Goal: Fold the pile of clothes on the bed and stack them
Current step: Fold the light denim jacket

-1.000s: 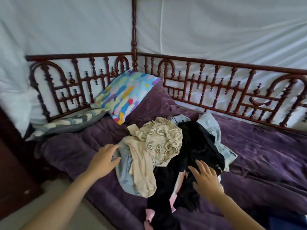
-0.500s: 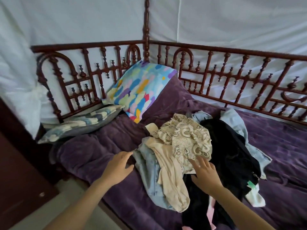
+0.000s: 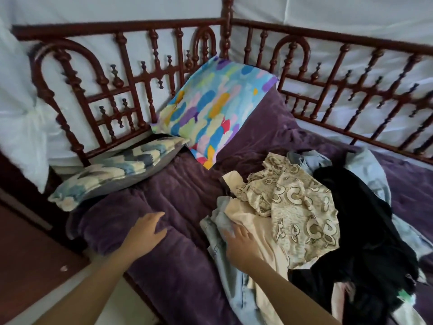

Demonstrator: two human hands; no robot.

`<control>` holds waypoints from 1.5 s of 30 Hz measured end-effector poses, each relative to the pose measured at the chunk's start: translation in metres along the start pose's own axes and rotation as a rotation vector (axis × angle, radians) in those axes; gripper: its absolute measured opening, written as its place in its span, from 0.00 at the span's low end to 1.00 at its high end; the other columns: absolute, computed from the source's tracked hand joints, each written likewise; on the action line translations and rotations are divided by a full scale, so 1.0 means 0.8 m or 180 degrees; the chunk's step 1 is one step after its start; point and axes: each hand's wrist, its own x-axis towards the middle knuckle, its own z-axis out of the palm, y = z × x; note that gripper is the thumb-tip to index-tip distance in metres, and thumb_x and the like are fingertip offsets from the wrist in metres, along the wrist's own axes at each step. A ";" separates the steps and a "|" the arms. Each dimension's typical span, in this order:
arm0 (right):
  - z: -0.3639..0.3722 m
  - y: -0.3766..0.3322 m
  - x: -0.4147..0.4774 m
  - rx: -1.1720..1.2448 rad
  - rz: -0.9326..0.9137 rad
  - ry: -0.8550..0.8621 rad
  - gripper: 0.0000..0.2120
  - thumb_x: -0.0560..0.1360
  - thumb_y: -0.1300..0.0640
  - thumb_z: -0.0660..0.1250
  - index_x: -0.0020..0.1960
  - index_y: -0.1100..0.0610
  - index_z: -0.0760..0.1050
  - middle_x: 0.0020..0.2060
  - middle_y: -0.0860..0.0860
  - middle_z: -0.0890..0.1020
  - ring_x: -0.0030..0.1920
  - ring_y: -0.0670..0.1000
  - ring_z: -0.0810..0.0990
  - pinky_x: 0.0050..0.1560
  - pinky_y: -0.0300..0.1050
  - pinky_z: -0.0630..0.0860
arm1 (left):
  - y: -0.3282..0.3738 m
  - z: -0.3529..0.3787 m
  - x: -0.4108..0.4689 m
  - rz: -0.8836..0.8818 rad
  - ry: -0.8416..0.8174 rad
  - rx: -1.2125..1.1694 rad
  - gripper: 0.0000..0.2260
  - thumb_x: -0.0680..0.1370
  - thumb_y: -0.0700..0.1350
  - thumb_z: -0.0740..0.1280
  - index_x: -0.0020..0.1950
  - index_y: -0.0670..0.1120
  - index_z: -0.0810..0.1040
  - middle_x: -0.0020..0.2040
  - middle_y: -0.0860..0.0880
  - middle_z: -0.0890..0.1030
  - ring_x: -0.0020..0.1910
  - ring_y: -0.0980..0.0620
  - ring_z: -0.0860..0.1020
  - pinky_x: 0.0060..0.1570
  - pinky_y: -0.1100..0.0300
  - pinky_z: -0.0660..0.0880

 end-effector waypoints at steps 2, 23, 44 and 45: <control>0.017 -0.006 0.010 0.0032 0.0150 -0.0234 0.26 0.78 0.58 0.57 0.74 0.55 0.55 0.73 0.55 0.57 0.74 0.56 0.52 0.71 0.51 0.54 | -0.004 0.017 0.033 0.0141 -0.0223 -0.0008 0.24 0.78 0.48 0.64 0.72 0.45 0.64 0.70 0.46 0.68 0.69 0.48 0.66 0.68 0.56 0.63; 0.112 -0.021 0.092 0.0308 0.2427 -0.0328 0.20 0.42 0.63 0.80 0.31 0.57 0.77 0.28 0.53 0.77 0.24 0.56 0.78 0.15 0.44 0.67 | -0.056 0.103 0.218 0.1009 -0.2206 0.0288 0.23 0.80 0.50 0.59 0.74 0.48 0.62 0.71 0.50 0.66 0.69 0.53 0.65 0.67 0.59 0.64; -0.080 -0.040 -0.033 0.1546 0.2233 0.2327 0.16 0.60 0.58 0.62 0.46 0.46 0.75 0.38 0.31 0.72 0.40 0.42 0.73 0.39 0.35 0.68 | 0.116 0.035 0.167 0.3332 -0.0730 -0.1513 0.16 0.69 0.57 0.63 0.40 0.45 0.81 0.35 0.50 0.81 0.35 0.53 0.78 0.34 0.56 0.75; -0.095 -0.038 -0.041 0.1583 0.2196 0.2439 0.14 0.61 0.59 0.62 0.43 0.48 0.78 0.38 0.34 0.74 0.38 0.42 0.74 0.40 0.38 0.70 | 0.128 0.023 0.160 0.3422 -0.0562 -0.1551 0.16 0.69 0.56 0.63 0.39 0.44 0.81 0.34 0.49 0.80 0.34 0.54 0.76 0.34 0.58 0.73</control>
